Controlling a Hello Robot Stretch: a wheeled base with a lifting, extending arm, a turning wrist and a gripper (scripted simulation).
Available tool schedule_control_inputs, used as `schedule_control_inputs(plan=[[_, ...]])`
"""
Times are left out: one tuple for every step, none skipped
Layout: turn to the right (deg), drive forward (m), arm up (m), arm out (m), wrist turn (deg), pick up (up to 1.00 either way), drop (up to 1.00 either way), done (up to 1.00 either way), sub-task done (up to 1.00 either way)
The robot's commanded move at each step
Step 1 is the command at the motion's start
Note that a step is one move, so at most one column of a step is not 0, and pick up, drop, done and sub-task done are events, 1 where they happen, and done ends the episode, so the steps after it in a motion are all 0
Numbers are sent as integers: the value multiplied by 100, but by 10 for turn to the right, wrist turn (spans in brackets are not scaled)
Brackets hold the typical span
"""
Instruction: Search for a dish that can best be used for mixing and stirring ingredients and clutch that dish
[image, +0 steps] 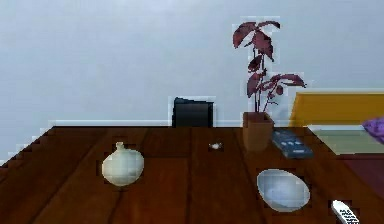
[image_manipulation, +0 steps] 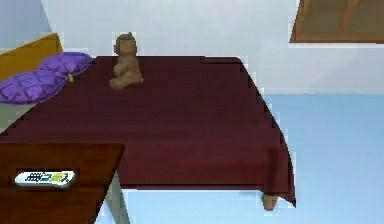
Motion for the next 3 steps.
schedule_control_inputs(plan=[[-450,0,0,0,0,0,0,0,0],[-150,0,0,0,0,0,0,0,0],[0,0,50,0,0,0,0,0,0]])
